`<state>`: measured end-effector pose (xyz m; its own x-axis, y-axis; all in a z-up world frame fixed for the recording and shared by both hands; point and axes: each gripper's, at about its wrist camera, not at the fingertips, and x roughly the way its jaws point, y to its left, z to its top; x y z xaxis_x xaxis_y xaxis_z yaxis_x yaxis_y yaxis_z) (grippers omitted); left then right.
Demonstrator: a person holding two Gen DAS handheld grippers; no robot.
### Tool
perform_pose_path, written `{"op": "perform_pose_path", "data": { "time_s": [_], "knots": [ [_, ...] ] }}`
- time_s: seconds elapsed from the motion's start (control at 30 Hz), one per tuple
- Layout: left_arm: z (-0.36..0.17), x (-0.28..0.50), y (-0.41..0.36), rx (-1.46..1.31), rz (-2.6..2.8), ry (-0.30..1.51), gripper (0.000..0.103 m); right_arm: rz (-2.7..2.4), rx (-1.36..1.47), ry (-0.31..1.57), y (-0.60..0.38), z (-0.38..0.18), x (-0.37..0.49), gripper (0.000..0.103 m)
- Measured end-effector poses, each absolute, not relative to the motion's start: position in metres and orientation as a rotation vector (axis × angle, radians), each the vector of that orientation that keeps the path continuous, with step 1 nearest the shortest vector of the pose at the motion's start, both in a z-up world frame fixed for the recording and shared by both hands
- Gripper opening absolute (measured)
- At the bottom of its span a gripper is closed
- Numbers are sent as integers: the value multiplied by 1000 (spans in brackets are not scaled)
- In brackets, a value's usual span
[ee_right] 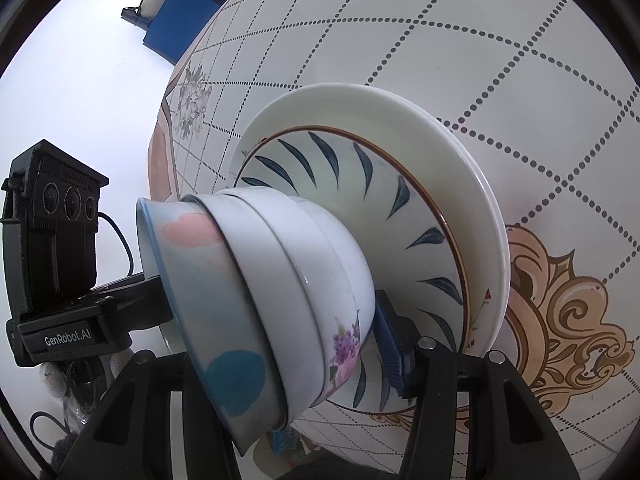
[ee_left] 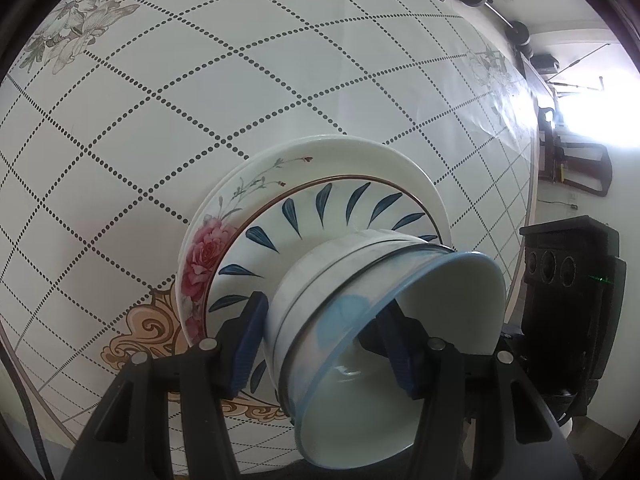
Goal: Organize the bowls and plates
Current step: 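Level the bowl stack and lower it onto the blue-striped plate with both grippers, then open both grippers and release the bowl stack on the plates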
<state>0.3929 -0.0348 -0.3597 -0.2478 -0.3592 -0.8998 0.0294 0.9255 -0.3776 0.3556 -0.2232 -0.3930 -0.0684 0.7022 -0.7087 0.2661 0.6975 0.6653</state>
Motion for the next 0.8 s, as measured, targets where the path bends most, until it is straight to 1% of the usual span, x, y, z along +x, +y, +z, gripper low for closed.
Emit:
{"op": "perform_pose_path", "data": {
  "time_s": [0.3,0.53,0.63,0.8],
  "knots": [
    [-354,389,-36,-222,-353,1765,52,418,775,1644,-222,-390,357,55],
    [-328,385,-35,-123,-284,1675,52,387,649,1638,-214,-374,355,56],
    [-310,380,-34,-74,-258,1621,52,365,594,1610,-214,-359,354,56],
    [-282,368,-32,-40,-236,1547,52,306,446,1532,-211,-318,349,56]
  ]
}}
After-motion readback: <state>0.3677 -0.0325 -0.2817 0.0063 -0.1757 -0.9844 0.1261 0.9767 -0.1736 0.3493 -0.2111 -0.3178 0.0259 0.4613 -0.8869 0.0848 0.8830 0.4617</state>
